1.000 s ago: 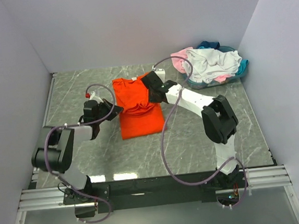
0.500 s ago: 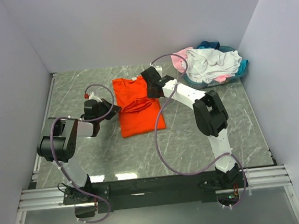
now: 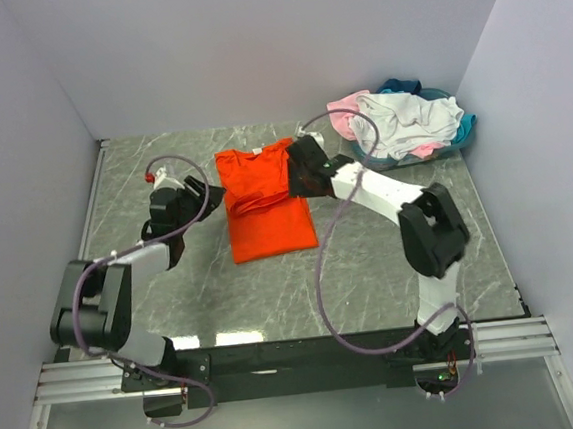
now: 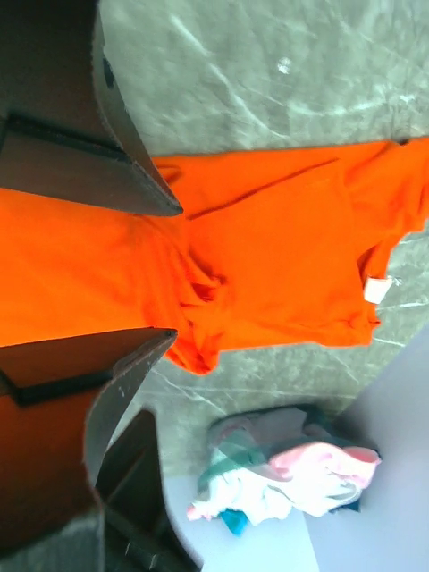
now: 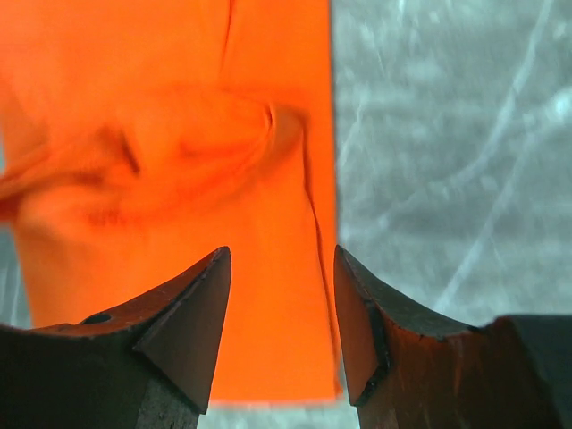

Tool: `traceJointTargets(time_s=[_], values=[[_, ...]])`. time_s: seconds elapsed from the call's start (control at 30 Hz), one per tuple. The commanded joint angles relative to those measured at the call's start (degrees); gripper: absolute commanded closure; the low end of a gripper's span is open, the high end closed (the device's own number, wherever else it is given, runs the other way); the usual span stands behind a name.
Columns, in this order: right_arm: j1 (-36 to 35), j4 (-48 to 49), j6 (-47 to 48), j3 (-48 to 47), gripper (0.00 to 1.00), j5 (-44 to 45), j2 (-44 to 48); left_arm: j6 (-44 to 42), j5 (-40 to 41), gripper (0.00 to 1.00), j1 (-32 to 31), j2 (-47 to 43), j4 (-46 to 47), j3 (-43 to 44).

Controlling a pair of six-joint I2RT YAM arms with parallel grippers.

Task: Fold and stack the t-shirts
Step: Fold the tshirt

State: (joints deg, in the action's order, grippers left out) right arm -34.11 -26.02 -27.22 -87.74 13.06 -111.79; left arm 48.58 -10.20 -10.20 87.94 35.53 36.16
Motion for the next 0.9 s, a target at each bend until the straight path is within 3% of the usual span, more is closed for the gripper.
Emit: traceJointTargets(time_s=[0.0, 0.13, 0.47, 0.87], values=[[0.36, 5.97, -1.77, 7.39, 0.43, -3.55, 10.08, -4.1, 3.95, 0.41, -2.19, -5.93, -6.42, -3.37], [-0.52, 9.23, -3.27, 18.19, 0.43, -6.46, 15.19, -4.81, 7.03, 0.39, -5.18, -11.47, -13.62, -7.33], [-3.25, 13.98, -7.84, 32.11, 0.47, -5.77, 19.24, -4.54, 12.48, 0.37, -9.14, -26.32, -23.22, -16.55], [-3.25, 14.24, -8.81, 33.69, 0.58, -5.67, 17.66, -3.49, 10.72, 0.37, -9.23, -24.32, -24.8, -17.8]])
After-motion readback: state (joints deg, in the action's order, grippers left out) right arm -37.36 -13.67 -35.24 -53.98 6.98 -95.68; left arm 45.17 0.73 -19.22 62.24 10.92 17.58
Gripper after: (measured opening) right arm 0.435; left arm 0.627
